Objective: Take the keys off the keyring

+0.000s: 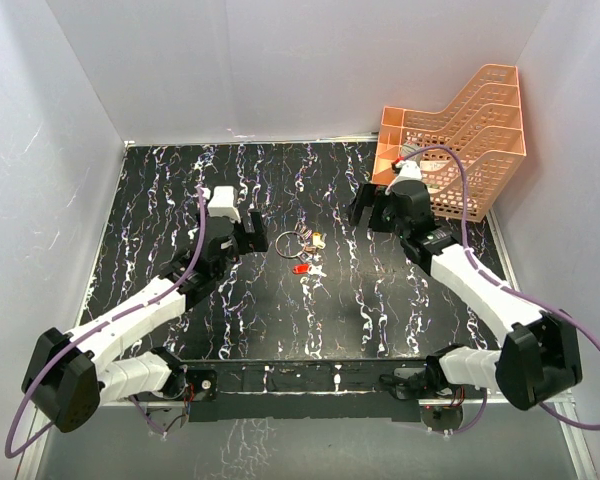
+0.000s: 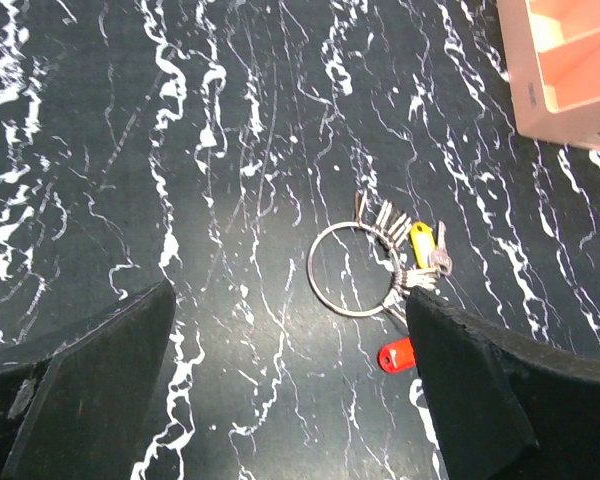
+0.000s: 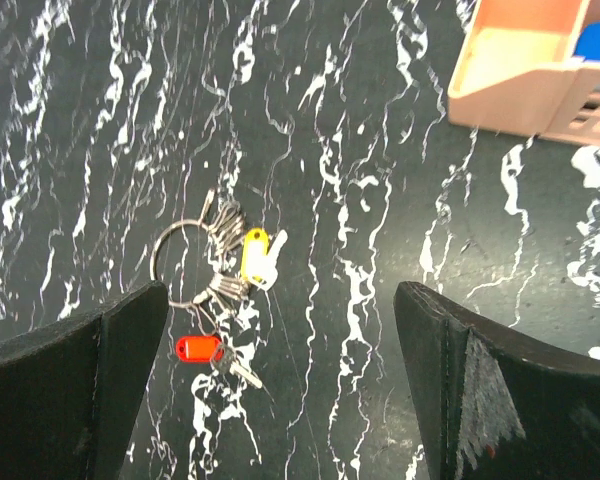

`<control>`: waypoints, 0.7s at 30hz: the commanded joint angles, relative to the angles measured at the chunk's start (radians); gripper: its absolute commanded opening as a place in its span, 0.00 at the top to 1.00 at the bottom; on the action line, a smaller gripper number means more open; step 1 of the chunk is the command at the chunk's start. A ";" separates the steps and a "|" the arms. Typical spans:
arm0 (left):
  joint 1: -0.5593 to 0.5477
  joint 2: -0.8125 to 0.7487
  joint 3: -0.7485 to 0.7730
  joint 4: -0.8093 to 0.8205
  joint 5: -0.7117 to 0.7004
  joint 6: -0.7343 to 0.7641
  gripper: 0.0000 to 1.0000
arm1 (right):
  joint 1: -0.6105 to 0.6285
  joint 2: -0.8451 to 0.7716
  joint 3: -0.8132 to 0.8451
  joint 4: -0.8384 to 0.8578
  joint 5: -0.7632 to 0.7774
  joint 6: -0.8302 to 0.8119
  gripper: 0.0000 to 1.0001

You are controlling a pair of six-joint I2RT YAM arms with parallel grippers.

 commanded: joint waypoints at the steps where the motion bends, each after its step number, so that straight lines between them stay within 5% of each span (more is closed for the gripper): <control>1: -0.002 -0.033 -0.029 0.029 -0.044 0.052 0.01 | 0.004 0.019 0.037 0.019 -0.118 0.006 0.02; 8: -0.003 -0.051 -0.020 -0.052 -0.112 0.004 0.01 | 0.003 -0.059 -0.167 0.355 -0.266 -0.068 0.02; 17: -0.002 -0.018 -0.007 -0.062 0.035 -0.002 0.01 | 0.005 0.070 -0.117 0.274 -0.429 -0.160 0.02; 21: -0.002 -0.023 -0.004 -0.085 0.005 -0.026 0.01 | 0.074 0.102 -0.135 0.279 -0.363 -0.188 0.02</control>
